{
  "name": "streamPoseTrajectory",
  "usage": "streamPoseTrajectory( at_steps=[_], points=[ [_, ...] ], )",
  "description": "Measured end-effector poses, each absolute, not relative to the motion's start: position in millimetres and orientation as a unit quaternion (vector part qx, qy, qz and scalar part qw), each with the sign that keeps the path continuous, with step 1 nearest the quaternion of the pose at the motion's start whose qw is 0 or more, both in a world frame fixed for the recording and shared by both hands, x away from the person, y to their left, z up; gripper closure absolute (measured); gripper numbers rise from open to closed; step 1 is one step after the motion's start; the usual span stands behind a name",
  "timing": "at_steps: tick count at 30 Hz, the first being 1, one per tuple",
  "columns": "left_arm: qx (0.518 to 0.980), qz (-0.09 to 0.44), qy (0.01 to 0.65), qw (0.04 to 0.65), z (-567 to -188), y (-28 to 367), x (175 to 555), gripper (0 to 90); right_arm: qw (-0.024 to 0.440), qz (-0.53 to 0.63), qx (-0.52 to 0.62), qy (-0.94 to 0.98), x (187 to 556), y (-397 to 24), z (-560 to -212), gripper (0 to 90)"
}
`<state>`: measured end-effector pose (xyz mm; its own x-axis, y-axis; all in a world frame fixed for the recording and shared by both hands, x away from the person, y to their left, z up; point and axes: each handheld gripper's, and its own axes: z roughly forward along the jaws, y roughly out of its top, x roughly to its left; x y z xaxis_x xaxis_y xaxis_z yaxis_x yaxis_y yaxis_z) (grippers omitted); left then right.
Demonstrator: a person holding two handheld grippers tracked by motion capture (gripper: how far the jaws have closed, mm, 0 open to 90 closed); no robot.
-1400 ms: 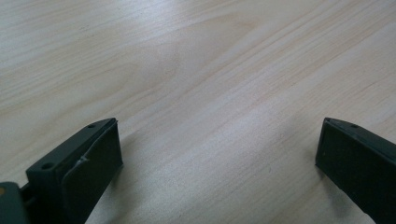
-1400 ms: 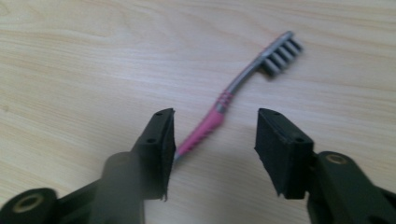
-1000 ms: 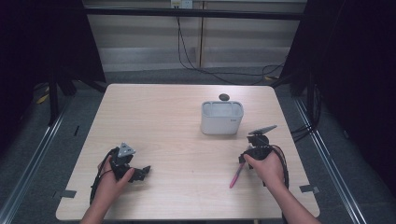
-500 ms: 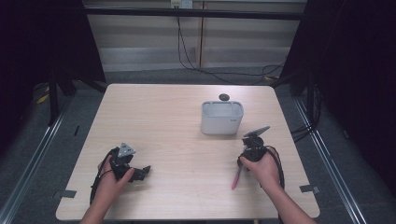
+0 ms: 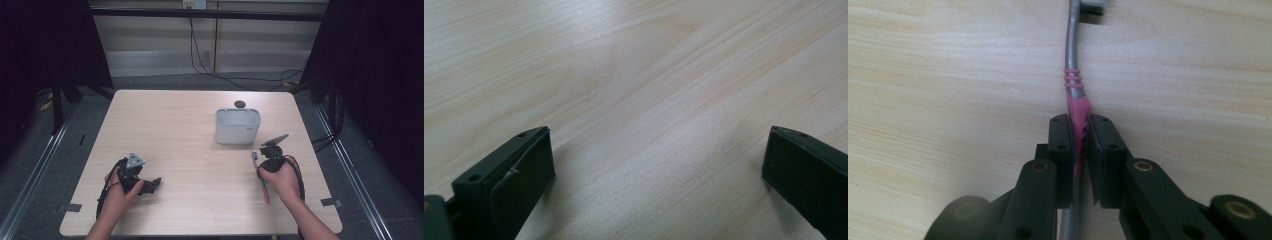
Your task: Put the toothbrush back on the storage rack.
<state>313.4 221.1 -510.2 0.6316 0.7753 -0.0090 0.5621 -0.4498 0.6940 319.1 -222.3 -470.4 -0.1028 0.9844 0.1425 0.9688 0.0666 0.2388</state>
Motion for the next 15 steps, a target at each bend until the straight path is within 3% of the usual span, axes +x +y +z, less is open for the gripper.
streamPoseTrajectory(
  at_steps=[15],
  points=[
    [0.837,0.158,0.399,0.340,-510.2,221.1,313.5,0.0,0.028,0.175,0.659,0.731,318.1,-225.5,-461.1,81.8]
  ],
)
